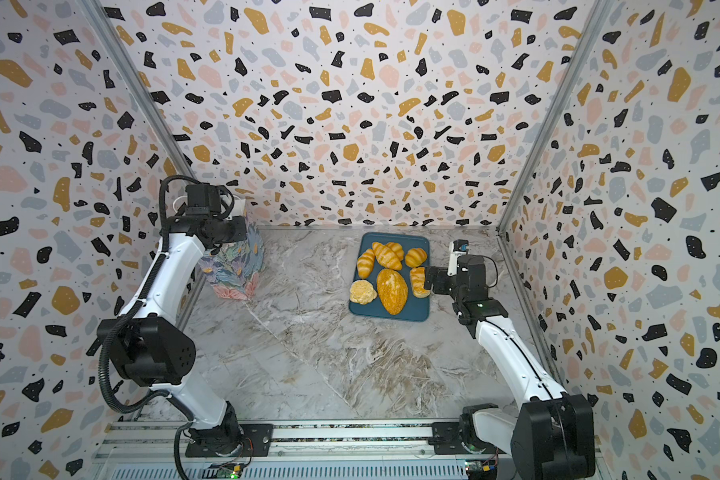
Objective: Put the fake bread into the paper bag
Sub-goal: 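Carry the lifted bag with the left gripper toward the bread tray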
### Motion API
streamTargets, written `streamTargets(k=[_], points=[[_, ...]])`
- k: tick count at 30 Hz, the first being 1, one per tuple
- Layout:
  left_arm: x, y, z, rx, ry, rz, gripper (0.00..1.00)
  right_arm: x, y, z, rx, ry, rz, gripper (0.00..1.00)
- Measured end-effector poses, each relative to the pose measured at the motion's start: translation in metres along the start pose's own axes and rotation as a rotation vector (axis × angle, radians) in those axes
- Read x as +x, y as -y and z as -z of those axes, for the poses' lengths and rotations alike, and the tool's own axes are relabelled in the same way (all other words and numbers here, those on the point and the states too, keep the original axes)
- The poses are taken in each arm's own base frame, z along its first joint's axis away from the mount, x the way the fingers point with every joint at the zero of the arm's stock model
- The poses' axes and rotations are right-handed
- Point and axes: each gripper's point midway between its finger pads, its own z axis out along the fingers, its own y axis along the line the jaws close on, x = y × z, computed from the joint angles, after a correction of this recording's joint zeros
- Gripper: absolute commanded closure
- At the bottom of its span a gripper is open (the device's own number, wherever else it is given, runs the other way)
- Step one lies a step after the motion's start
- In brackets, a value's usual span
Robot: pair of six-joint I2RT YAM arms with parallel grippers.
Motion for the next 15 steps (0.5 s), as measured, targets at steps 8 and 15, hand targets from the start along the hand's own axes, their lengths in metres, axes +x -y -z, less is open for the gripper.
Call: streamTargets(k=[8, 15], points=[[0.003, 0.032, 0.014, 0.106, 0.012, 0.019, 1.00, 0.002, 0.001, 0.001, 0.003, -0.002, -0.001, 0.04], [0.009, 0.072, 0.027, 0.191, 0.015, 0.017, 1.00, 0.005, 0.002, 0.000, 0.004, -0.007, -0.003, 0.04]])
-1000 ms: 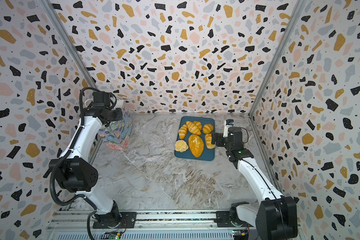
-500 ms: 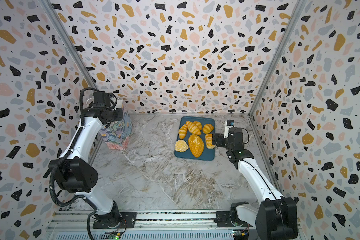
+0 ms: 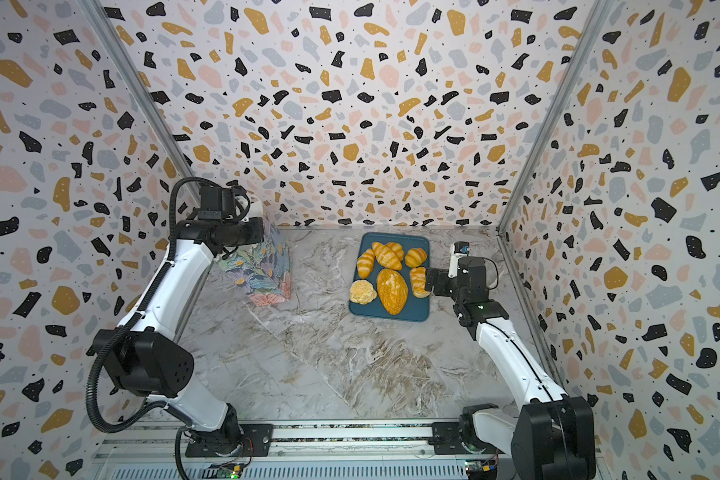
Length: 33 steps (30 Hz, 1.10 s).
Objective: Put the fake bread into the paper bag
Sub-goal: 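Carry the lifted bag with the left gripper toward the bread tray, then lower the bag beside the tray with the left gripper, holding its handle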
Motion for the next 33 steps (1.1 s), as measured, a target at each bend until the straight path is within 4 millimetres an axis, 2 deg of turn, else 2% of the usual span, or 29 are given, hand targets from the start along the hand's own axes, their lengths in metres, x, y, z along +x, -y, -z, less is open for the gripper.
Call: streamTargets(k=[10, 18, 21, 29, 33], points=[[0.024, 0.040, -0.002, 0.091, -0.011, 0.058, 1.00, -0.002, -0.001, 0.004, -0.004, 0.012, 0.001, 0.04], [0.018, 0.091, 0.009, 0.196, 0.037, 0.069, 1.00, 0.003, 0.000, 0.003, -0.003, 0.003, 0.000, 0.04], [0.018, 0.105, 0.012, 0.223, 0.046, 0.070, 1.00, 0.003, 0.000, 0.003, -0.005, 0.003, 0.000, 0.04], [0.023, 0.124, 0.007, 0.256, 0.040, 0.070, 1.00, 0.003, 0.000, 0.003, -0.005, 0.003, 0.000, 0.04], [0.014, 0.126, 0.004, 0.207, 0.043, 0.043, 1.00, 0.003, 0.000, 0.003, -0.004, 0.003, 0.000, 0.04]])
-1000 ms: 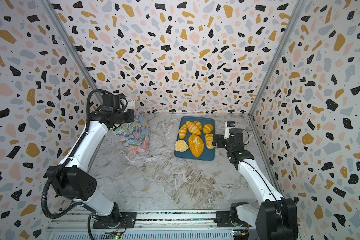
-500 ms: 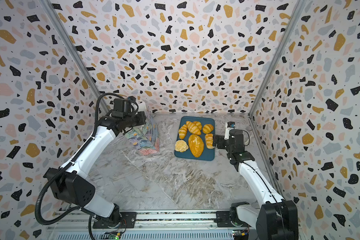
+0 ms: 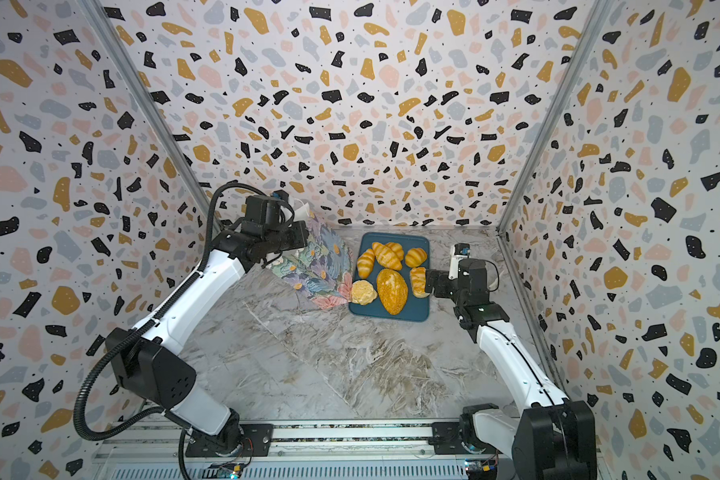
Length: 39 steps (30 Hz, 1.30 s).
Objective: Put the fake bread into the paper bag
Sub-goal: 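Lower the bag beside the tray with the left gripper, holding its handle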
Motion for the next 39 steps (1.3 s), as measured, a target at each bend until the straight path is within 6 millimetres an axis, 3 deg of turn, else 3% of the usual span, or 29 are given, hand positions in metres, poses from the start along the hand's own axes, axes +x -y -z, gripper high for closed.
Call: streamTargets(k=[9, 12, 17, 22, 28, 34, 39], points=[[-0.038, -0.014, 0.036, -0.163, 0.072, -0.092, 1.00, 0.003, 0.001, 0.001, 0.001, -0.002, -0.001, 0.03], [-0.041, -0.015, 0.038, -0.173, 0.072, -0.112, 1.00, 0.003, 0.001, 0.000, 0.002, -0.004, -0.001, 0.04], [-0.026, -0.018, 0.017, -0.175, 0.007, -0.125, 1.00, 0.002, 0.001, 0.000, 0.002, 0.000, -0.001, 0.04], [0.004, -0.020, -0.006, -0.164, -0.077, -0.131, 1.00, 0.002, 0.002, 0.000, 0.002, 0.002, -0.001, 0.04], [0.024, -0.001, -0.022, -0.116, -0.115, -0.149, 1.00, 0.004, 0.002, 0.000, 0.004, -0.002, -0.001, 0.04], [0.023, 0.012, -0.025, -0.074, -0.099, -0.128, 0.62, 0.004, 0.002, 0.000, 0.004, -0.002, -0.002, 0.03], [0.020, 0.017, -0.027, -0.050, -0.090, -0.099, 0.39, 0.004, 0.002, 0.000, 0.004, -0.002, -0.001, 0.03]])
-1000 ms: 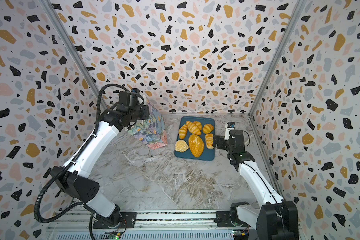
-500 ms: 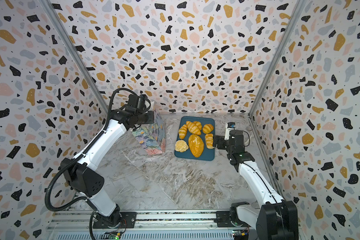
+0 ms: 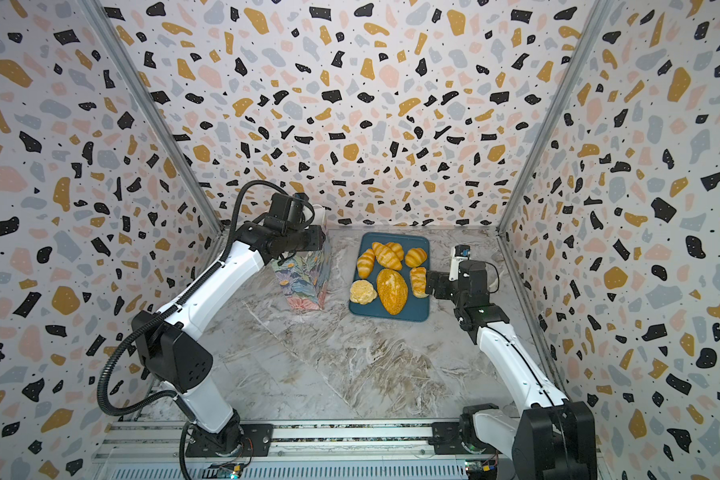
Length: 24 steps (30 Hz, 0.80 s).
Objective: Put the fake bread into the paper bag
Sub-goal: 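Lower the bag beside the tray with the left gripper, holding its handle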
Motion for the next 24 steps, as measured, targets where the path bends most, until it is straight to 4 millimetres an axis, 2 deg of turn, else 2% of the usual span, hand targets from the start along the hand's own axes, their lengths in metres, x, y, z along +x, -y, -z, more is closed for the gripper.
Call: streamTargets(k=[2, 4, 11, 17, 20, 24], points=[[-0.003, 0.002, 0.002, 0.007, 0.008, 0.009, 0.29, 0.000, 0.000, 0.000, 0.000, 0.000, 0.000, 0.03], [-0.010, 0.005, 0.006, 0.016, 0.026, 0.017, 0.00, 0.000, 0.000, 0.000, 0.000, 0.000, 0.000, 0.02], [-0.053, 0.015, 0.037, 0.037, 0.143, 0.024, 0.01, 0.000, 0.001, 0.000, 0.004, -0.001, 0.000, 0.01], [-0.083, 0.009, 0.081, 0.018, 0.251, 0.037, 0.01, 0.002, 0.003, 0.000, 0.014, -0.007, -0.001, 0.01], [-0.095, -0.006, 0.102, 0.004, 0.299, 0.060, 0.00, 0.003, 0.003, 0.000, 0.018, -0.012, -0.002, 0.01], [-0.111, -0.044, 0.124, -0.033, 0.352, 0.108, 0.00, 0.005, 0.004, 0.000, 0.024, -0.019, -0.002, 0.01]])
